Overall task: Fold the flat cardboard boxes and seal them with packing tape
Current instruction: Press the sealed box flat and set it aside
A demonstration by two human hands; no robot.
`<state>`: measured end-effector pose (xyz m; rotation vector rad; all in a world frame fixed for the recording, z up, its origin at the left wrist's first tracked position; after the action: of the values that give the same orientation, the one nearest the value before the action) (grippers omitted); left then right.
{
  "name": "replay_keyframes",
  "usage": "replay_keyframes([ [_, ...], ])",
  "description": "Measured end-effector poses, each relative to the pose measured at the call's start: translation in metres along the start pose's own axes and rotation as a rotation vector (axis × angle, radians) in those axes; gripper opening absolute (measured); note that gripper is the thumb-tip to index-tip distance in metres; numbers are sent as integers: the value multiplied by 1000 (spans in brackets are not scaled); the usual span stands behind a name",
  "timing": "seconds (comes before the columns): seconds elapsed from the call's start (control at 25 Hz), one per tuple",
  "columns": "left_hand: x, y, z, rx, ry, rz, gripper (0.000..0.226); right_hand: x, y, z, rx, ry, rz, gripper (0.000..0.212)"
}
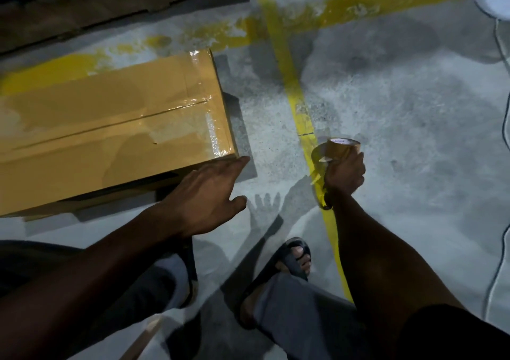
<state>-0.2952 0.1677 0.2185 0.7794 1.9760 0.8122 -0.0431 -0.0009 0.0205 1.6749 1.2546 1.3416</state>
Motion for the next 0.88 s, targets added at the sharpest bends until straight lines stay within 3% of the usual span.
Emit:
replay_keyframes([
  [0.08, 6, 11, -6, -13, 23, 2, 75, 23, -2, -22, 58, 185, -64, 74],
  [0.24, 27, 46, -29, -50, 158, -3, 73, 129, 1, -104, 195, 570, -31, 64],
  [0.44, 116, 108, -52, -93, 243, 102, 74, 252, -1, -202, 210, 909, -168, 61],
  [0.6, 215, 135, -85, -117, 193, 315, 73, 318, -38, -238, 218, 1002, -239, 58],
  [0.72, 300, 120, -104, -222, 327, 248, 73, 344, -82, -247, 181, 1055, -327, 67],
  [0.88, 400, 83, -112, -231, 558, 166, 68, 352, -127, -226, 163, 1053, -453, 75],
])
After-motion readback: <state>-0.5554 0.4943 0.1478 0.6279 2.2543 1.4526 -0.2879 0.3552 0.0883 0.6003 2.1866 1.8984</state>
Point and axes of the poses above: each hand's wrist, its own z-axis towards the middle knuckle, its own y-axis out of the back of the hand, x = y × z, the point moved 4 cm from there along z, towards the middle knuckle, and after that the axes turned 4 degrees about -y, right-handed, at the moved point
